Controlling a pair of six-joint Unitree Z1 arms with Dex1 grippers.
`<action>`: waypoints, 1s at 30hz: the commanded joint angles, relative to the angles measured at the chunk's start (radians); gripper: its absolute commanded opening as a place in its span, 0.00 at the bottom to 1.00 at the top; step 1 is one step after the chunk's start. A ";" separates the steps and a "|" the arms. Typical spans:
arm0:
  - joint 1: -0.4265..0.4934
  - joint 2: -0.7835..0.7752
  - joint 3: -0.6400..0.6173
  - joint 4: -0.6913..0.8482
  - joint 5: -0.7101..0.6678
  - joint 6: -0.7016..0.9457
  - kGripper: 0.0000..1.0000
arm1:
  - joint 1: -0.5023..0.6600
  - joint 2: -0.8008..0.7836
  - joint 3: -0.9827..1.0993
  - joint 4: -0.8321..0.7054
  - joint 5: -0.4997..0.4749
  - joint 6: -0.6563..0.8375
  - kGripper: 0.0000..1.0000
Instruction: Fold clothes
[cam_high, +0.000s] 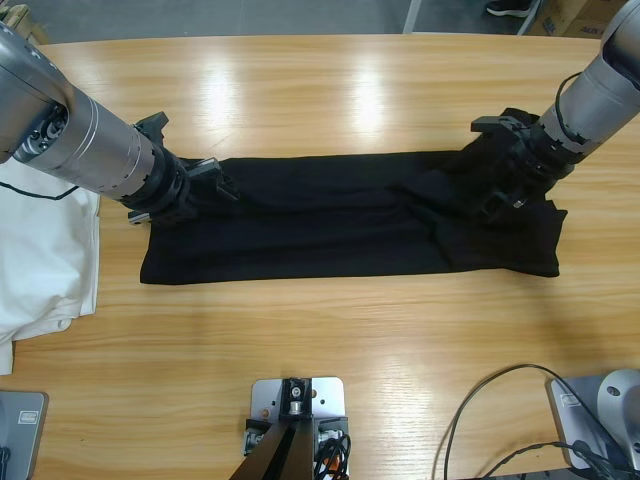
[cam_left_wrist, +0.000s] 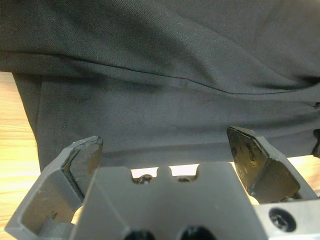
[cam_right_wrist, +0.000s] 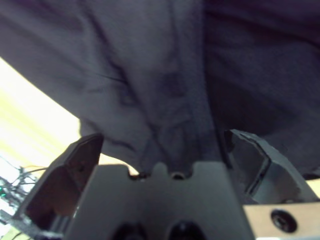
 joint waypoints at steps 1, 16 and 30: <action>-0.008 0.026 0.031 0.009 -0.012 -0.012 0.97 | -0.058 0.087 -0.011 0.017 -0.017 -0.057 0.95; -0.013 0.034 0.031 0.007 -0.012 -0.023 0.97 | -0.075 0.059 -0.027 0.061 0.040 -0.068 0.11; -0.013 0.034 0.036 0.009 -0.011 -0.026 0.97 | -0.066 0.035 -0.106 0.098 -0.015 -0.100 0.00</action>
